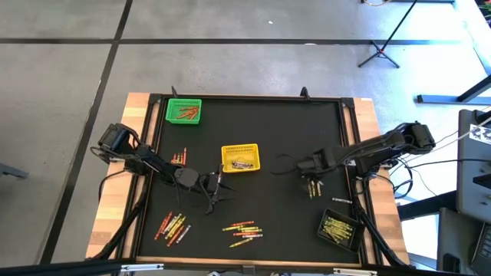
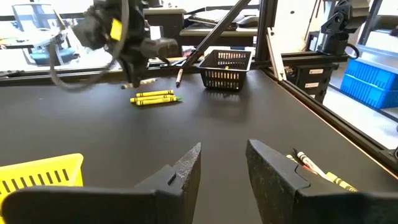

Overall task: Sort crayons
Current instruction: Put the black crayon into the yellow bin

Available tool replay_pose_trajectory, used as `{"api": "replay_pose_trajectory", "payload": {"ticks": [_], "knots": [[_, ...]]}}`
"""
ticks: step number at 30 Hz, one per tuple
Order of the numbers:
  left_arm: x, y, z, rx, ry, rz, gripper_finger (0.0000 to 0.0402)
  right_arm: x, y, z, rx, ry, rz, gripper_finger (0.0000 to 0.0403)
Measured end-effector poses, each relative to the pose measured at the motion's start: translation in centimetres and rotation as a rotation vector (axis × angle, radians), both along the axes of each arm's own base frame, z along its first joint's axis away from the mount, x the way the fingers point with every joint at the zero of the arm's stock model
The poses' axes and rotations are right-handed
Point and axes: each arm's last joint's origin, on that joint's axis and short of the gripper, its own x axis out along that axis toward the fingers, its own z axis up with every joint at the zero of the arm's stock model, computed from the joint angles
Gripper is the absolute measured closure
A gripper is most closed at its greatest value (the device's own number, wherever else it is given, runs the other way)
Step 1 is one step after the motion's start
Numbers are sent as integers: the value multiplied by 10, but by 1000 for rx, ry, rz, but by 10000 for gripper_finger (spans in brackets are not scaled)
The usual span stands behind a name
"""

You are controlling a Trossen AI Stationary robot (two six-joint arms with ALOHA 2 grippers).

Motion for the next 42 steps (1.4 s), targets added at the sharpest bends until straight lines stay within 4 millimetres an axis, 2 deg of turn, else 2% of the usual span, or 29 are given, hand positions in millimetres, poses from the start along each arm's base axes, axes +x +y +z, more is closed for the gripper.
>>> {"api": "replay_pose_trajectory", "payload": {"ticks": [3,8,13,18,21,24,31,38,42], "knots": [[0,0,0,2,0,14,287,15,1,13,-54,-122,49,377],[0,2,-1,10,4,63,287,41,4,22,-96,-386,213,373],[0,6,0,0,-3,187,287,68,7,23,-184,-609,357,373],[-1,6,7,-8,-20,187,287,94,10,23,-293,-791,484,373],[-2,7,11,23,1,178,287,108,4,21,-366,-873,512,373],[-6,9,16,52,41,178,287,120,-10,17,-409,-930,513,372],[-13,18,16,151,158,248,287,135,-40,-1,-355,-975,492,372],[-11,28,15,232,164,281,287,140,-47,-19,-318,-940,498,369],[-9,35,17,232,151,307,287,139,-46,-20,-306,-933,506,333]]}}
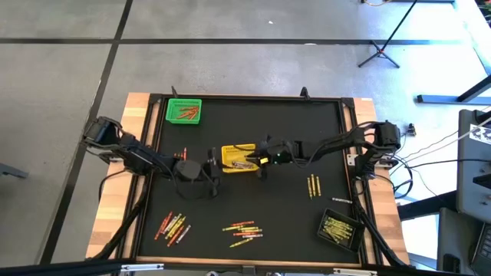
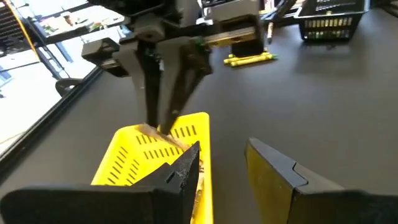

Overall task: Sort crayons
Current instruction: Put the black crayon into the yellow bin, then put the green crayon into the black bin

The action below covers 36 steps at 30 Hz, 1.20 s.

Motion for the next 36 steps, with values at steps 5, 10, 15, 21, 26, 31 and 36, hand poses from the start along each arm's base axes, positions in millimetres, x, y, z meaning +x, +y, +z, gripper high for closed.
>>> {"api": "replay_pose_trajectory", "payload": {"ticks": [5,10,15,21,26,31,36], "knots": [[1,3,0,0,1,11,287,-1,2,3,35,-2,56,269],[1,3,0,-4,1,9,287,-16,3,23,90,144,55,245],[1,3,0,-11,-1,11,287,-45,8,43,269,412,-34,251],[1,3,0,-18,-2,13,287,-83,31,55,413,666,-201,255],[1,3,0,-19,-2,14,287,-107,54,55,432,823,-375,256],[1,3,0,-20,-2,14,287,-132,69,42,433,976,-574,256],[1,3,0,-20,-2,14,287,-148,75,22,492,1055,-697,256]]}}
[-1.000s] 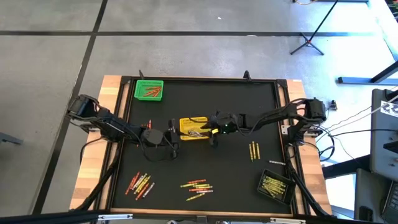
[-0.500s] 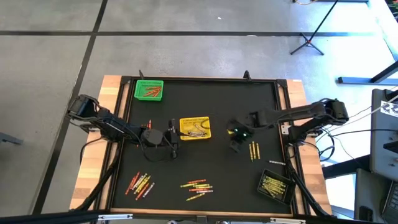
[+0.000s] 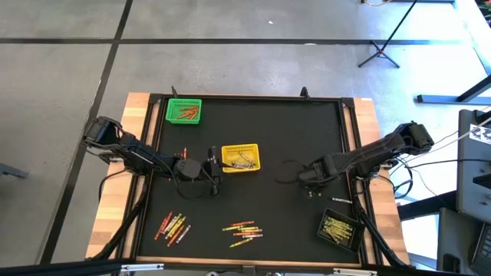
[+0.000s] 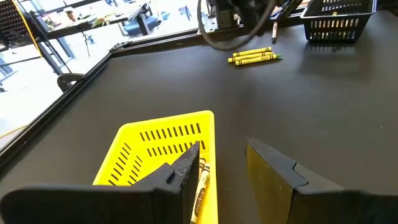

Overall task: Sort crayons
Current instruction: Put the green crayon into the black bin

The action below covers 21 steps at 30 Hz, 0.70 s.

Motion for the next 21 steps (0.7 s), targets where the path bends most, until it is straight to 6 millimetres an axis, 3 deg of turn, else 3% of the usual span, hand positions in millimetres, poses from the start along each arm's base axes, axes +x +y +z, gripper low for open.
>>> {"api": "replay_pose_trajectory", "payload": {"ticks": [15,21], "knots": [[0,0,0,1,0,1,287,-19,-6,-44,8,-1,-55,256],[0,0,1,1,-7,3,287,-20,-6,-47,14,-15,-51,256]]}}
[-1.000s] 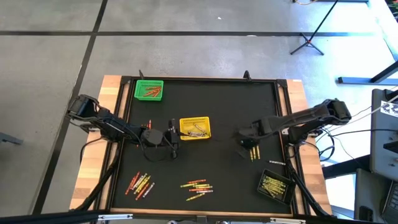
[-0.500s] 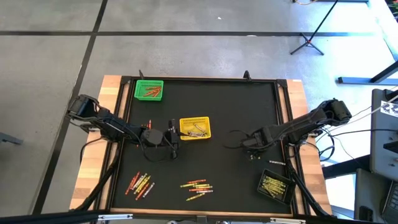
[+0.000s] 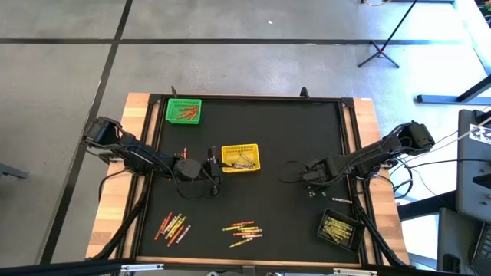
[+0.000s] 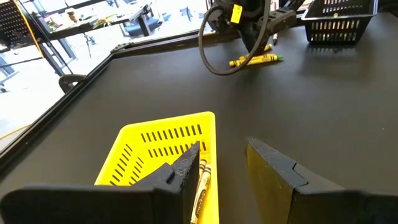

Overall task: Sort crayons
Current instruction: Put the green crayon into the black bin

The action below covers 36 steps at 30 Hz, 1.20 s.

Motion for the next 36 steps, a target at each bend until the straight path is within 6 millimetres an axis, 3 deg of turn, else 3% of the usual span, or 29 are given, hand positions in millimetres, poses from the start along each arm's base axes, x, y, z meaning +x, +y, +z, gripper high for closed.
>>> {"api": "replay_pose_trajectory", "payload": {"ticks": [6,17,23,31,36], "knots": [[0,0,0,2,-3,0,287,0,0,0,-4,-2,11,273],[0,0,1,20,-4,-6,287,0,0,-1,-2,-7,119,392],[0,0,1,21,-4,-6,287,3,0,3,-18,-17,164,380],[0,1,1,22,-4,-3,287,11,1,48,-67,-30,226,376],[1,1,2,16,-13,-1,287,14,9,76,-40,-136,271,377]]}}
